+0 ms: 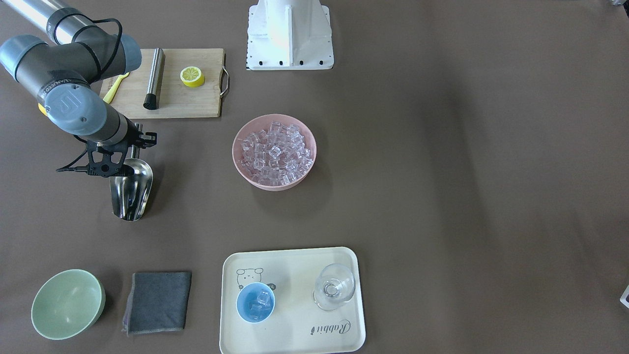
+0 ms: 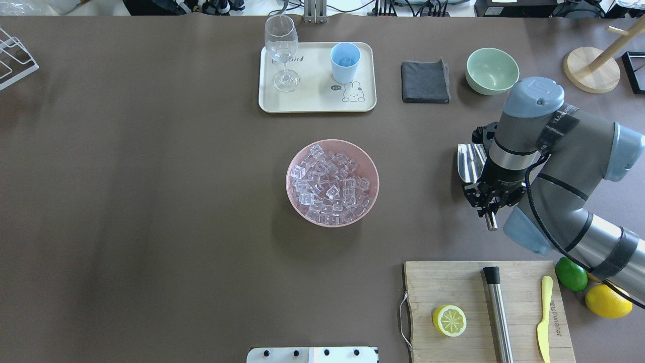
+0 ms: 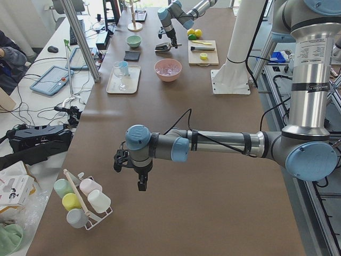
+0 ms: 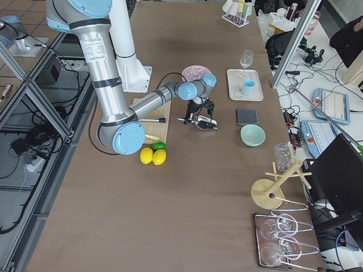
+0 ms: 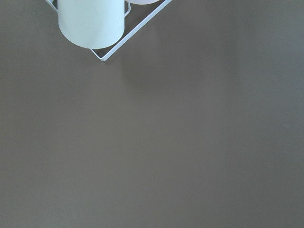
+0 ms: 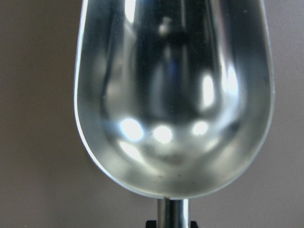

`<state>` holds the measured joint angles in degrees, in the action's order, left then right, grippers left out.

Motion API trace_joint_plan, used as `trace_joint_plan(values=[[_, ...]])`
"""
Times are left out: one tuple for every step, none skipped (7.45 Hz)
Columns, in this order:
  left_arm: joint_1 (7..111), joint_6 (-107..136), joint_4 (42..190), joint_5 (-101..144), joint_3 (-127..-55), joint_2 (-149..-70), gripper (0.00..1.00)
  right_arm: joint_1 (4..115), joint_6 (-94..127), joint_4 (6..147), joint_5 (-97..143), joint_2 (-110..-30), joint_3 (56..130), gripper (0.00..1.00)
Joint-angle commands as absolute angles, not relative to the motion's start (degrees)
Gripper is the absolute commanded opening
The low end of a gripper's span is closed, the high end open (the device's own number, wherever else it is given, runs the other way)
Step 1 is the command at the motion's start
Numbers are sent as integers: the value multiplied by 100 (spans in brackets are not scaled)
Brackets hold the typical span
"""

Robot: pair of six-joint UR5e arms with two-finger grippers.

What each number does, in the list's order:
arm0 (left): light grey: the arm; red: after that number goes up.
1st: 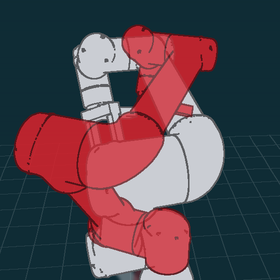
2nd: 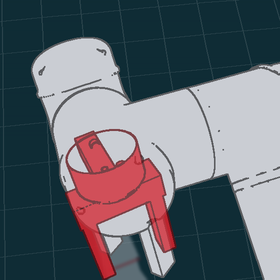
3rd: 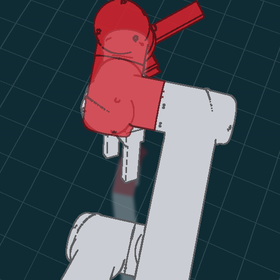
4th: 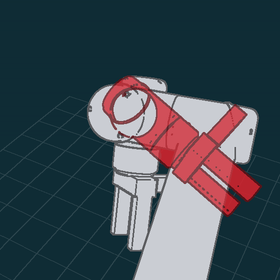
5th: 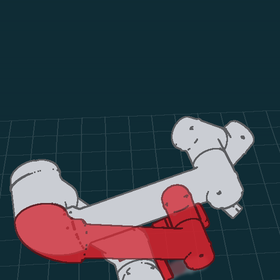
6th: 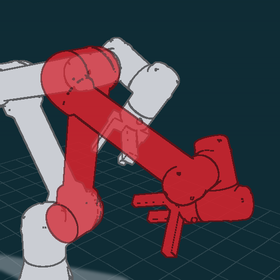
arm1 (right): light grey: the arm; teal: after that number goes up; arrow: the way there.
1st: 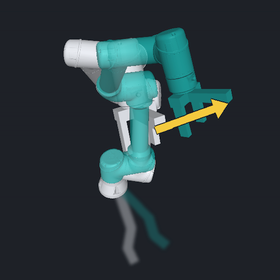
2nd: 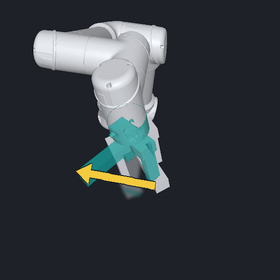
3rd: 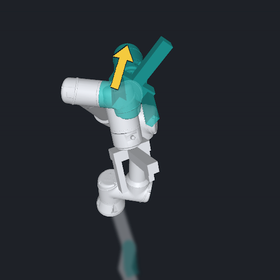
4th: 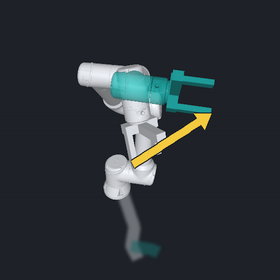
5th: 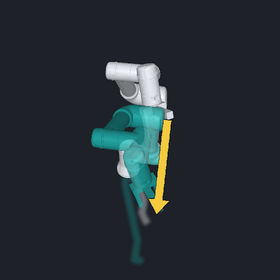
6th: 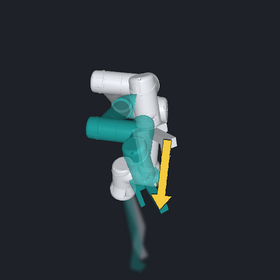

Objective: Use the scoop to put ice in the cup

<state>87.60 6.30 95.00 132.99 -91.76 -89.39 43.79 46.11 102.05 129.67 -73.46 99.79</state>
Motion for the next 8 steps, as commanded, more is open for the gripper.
trace_joint_plan(values=[[8728, 615, 9510, 13289, -9106, -8938, 97, 4403, 4614, 10134, 12973, -7330, 9984, 100], [8728, 615, 9510, 13289, -9097, -8930, 97, 4560, 4606, 9995, 12973, -7321, 9984, 100], [8728, 624, 9510, 13298, -9044, -8930, 97, 4840, 4545, 9758, 12973, -7321, 9984, 100], [8728, 624, 9510, 13289, -9044, -8947, 97, 5147, 4544, 9556, 12938, -7286, 10080, 100], [8728, 624, 9510, 13280, -9035, -8956, 97, 5612, 4457, 9554, 12885, -7304, 10264, 100], [8728, 624, 9510, 13280, -9053, -8956, 97, 6173, 3664, 9597, 12772, -7434, 10318, 100], [8719, 615, 9510, 13272, -9053, -8947, 97, 6675, 2543, 9615, 12771, -7601, 10284, 100], [8710, 589, 9501, 13202, -9131, -8939, 97, 7028, 1905, 9885, 12701, -7620, 10222, 100]])
